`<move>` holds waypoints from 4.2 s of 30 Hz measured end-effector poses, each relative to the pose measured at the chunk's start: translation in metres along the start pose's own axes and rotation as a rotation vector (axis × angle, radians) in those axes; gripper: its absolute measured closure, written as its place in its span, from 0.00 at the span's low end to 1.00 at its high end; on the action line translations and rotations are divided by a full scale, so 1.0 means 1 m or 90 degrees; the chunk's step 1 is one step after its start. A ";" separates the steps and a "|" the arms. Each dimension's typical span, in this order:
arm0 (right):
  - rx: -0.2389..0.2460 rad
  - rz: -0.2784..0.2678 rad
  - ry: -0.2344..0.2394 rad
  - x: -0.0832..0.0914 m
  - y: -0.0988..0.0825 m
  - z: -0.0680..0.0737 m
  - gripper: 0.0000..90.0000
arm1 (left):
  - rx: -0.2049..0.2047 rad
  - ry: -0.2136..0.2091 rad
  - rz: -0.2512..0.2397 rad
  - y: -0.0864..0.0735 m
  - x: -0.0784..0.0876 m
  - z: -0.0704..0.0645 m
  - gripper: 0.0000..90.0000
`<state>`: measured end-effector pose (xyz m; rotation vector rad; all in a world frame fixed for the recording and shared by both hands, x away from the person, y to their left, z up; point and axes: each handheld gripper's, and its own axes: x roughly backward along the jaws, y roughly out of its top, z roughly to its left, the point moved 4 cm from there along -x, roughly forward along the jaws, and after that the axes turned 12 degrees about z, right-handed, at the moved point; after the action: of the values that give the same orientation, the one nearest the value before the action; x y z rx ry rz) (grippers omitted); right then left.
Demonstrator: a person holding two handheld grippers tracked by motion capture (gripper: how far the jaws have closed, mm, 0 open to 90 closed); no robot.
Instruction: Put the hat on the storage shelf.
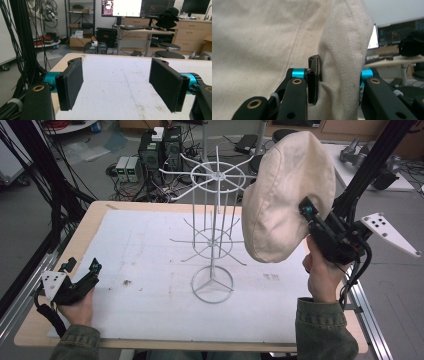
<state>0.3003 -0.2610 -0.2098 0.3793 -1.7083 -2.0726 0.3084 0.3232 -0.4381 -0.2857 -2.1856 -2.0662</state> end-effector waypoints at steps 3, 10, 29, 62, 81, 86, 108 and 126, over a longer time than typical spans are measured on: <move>0.013 0.019 -0.008 -0.004 -0.007 0.000 0.75 | -0.001 0.000 0.001 0.000 0.000 0.000 0.31; 0.040 0.081 -0.011 -0.014 -0.019 0.004 0.71 | 0.000 0.000 0.000 0.000 0.000 0.000 0.31; 0.050 0.047 -0.076 -0.007 -0.024 0.002 0.34 | 0.000 -0.001 -0.001 0.001 0.000 -0.001 0.31; 0.032 0.090 -0.231 0.004 -0.102 -0.043 0.13 | 0.002 -0.004 -0.002 0.001 -0.001 -0.002 0.31; 0.029 0.145 -0.281 0.013 -0.175 -0.064 0.13 | 0.013 -0.007 -0.003 0.001 0.000 -0.001 0.31; 0.033 0.141 -0.297 0.013 -0.185 -0.069 0.13 | 0.015 -0.008 -0.002 0.001 -0.001 -0.001 0.31; 0.025 0.170 -0.304 0.009 -0.198 -0.073 0.13 | 0.017 -0.013 0.004 -0.001 -0.001 -0.001 0.31; 0.017 0.173 -0.300 0.009 -0.198 -0.073 0.13 | 0.018 -0.010 0.005 -0.001 0.001 0.000 0.31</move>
<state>0.2966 -0.2981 -0.4181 -0.3474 -1.9156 -2.0394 0.3070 0.3228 -0.4390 -0.3085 -2.2172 -2.0337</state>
